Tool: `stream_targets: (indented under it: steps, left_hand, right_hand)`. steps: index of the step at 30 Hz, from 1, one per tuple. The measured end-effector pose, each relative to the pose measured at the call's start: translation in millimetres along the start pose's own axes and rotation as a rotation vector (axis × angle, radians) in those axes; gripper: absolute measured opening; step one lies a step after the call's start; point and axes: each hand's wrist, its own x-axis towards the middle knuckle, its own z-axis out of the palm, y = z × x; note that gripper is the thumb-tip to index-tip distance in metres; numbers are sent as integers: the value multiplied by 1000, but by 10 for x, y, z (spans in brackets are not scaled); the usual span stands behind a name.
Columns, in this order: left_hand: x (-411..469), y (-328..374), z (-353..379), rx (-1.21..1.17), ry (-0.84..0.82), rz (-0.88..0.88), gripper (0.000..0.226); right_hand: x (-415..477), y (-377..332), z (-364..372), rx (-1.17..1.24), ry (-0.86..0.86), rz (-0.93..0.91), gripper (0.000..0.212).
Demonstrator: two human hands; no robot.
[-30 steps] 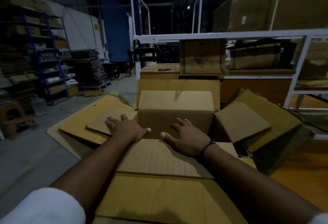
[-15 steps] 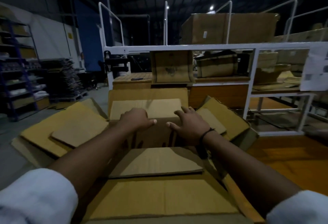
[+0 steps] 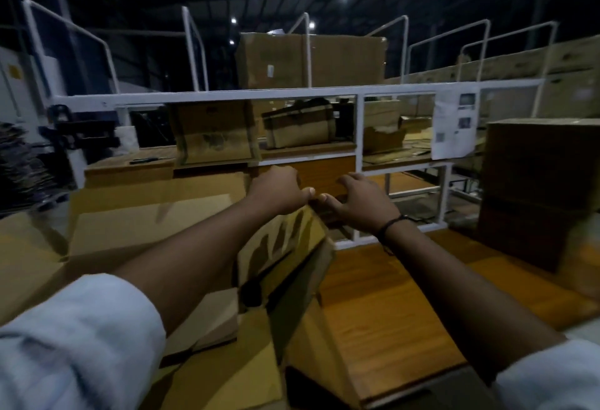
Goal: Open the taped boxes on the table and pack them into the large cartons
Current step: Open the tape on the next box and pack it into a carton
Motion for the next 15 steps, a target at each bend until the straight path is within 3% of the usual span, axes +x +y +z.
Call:
stream_targets:
  steps: [5, 15]
  left_hand:
    - [333, 865, 449, -57, -60, 67, 35]
    - [899, 2282, 1305, 95, -182, 252, 42]
  right_hand:
    - [-128, 859, -163, -28, 47, 103, 69]
    - [-521, 2623, -581, -73, 75, 313, 77]
